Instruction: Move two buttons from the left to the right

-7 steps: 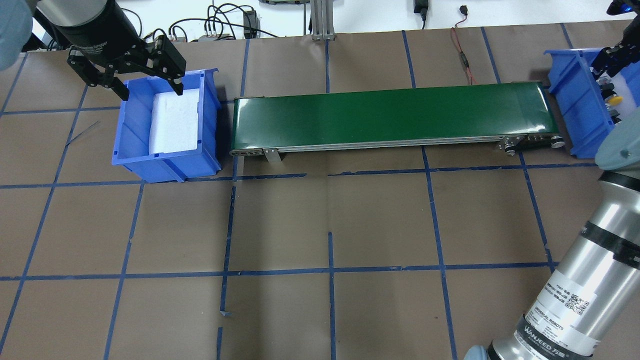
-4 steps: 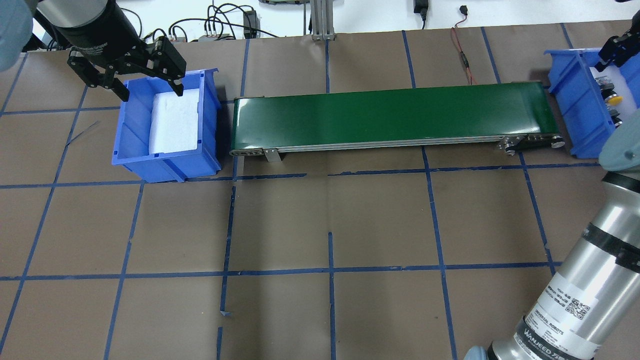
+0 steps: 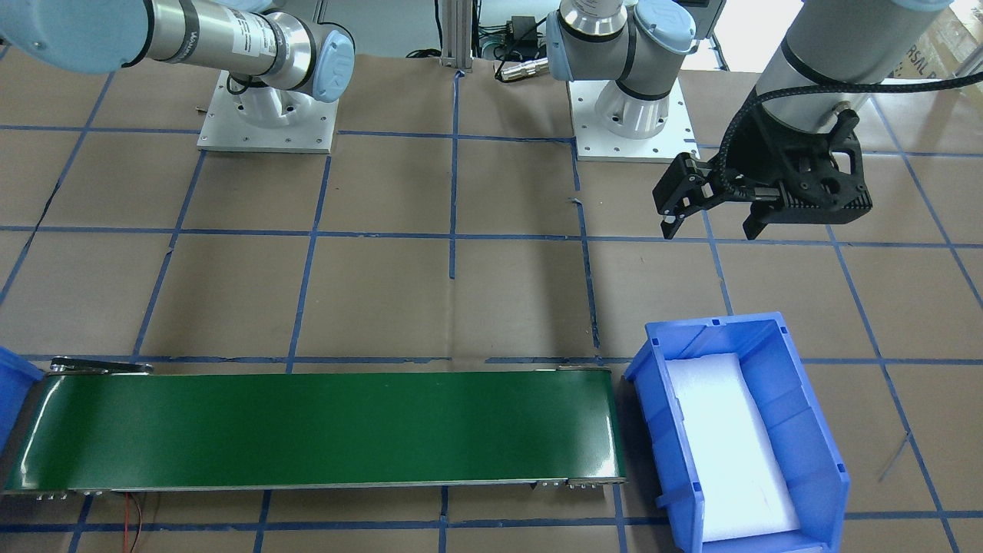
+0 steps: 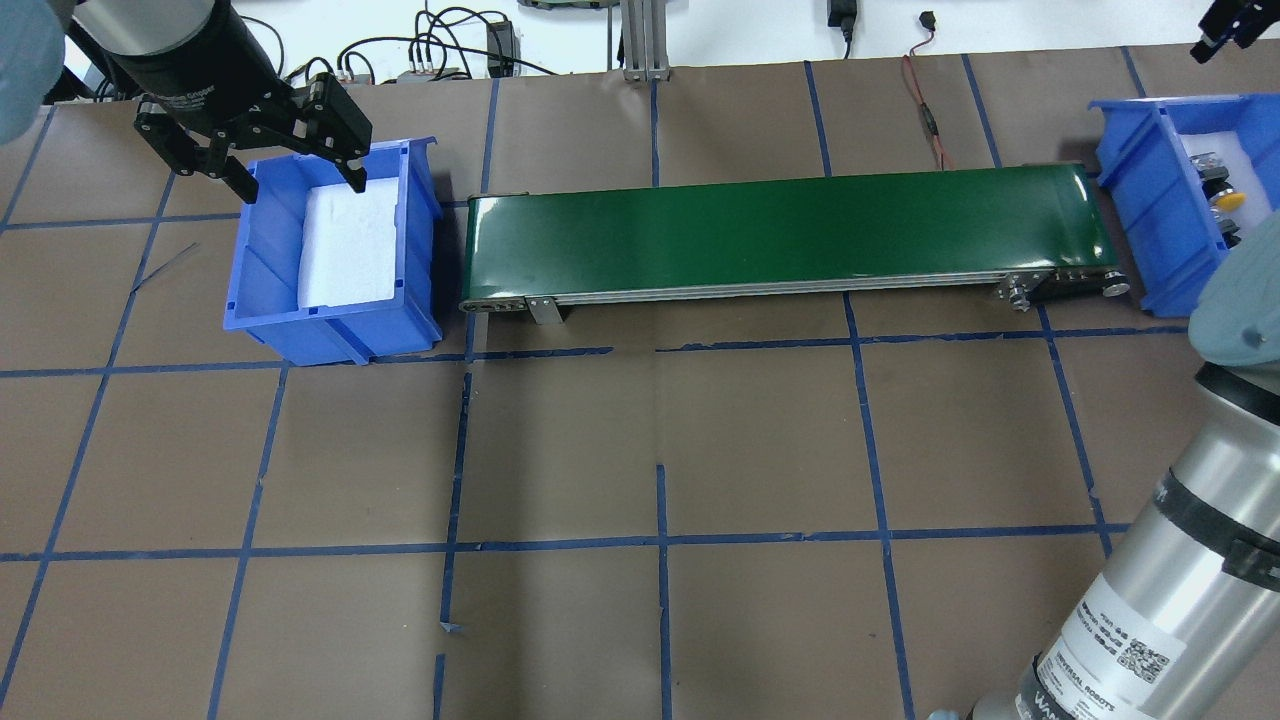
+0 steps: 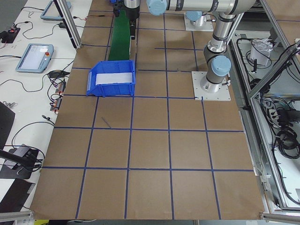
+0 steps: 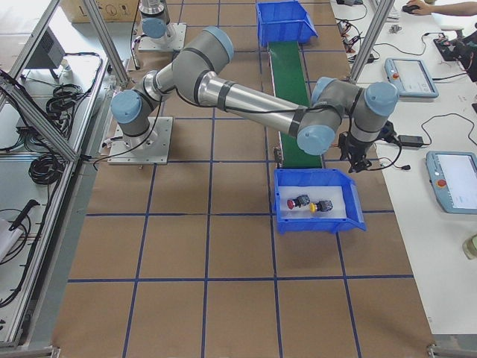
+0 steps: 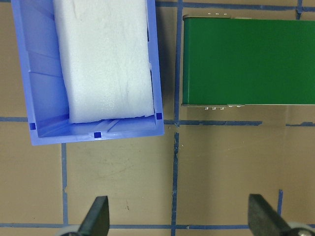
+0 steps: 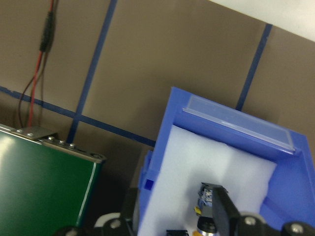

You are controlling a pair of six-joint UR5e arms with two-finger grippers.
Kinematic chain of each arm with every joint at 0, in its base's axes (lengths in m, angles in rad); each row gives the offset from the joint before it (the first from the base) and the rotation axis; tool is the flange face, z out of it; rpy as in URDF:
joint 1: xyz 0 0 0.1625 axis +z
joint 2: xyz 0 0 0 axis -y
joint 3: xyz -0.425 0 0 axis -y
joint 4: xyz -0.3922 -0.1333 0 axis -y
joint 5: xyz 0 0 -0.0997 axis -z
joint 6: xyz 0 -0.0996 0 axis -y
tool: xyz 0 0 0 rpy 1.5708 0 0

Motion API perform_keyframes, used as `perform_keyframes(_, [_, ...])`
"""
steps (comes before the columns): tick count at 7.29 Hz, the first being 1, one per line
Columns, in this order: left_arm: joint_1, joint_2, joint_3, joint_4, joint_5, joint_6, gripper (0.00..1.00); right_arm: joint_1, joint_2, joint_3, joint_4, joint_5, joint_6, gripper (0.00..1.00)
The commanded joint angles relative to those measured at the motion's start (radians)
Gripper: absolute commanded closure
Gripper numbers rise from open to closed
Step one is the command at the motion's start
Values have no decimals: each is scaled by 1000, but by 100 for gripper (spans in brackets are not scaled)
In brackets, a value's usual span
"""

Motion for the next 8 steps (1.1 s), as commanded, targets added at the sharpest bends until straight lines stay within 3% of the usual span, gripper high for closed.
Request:
perform_keyframes(1, [0,0,0,0,0,0,0,155,-67,15,-1,10,69,30])
perform_keyframes(2, [0,-1,0,0,0,0,0,202,-92,17,36,12,134,22])
perform_keyframes(4, [0,-1,0,0,0,0,0,319,-160,82,31,-7,260,17])
perform_keyframes(5, [0,-1,0,0,0,0,0,354,-211,139,27,-31,260,0])
perform_keyframes(7, [0,-1,2,0,0,0,0,391,-344,300,24,-22,269,1])
perform_keyframes(8, [0,-1,0,0,0,0,0,399,-422,395,28,-34,421,1])
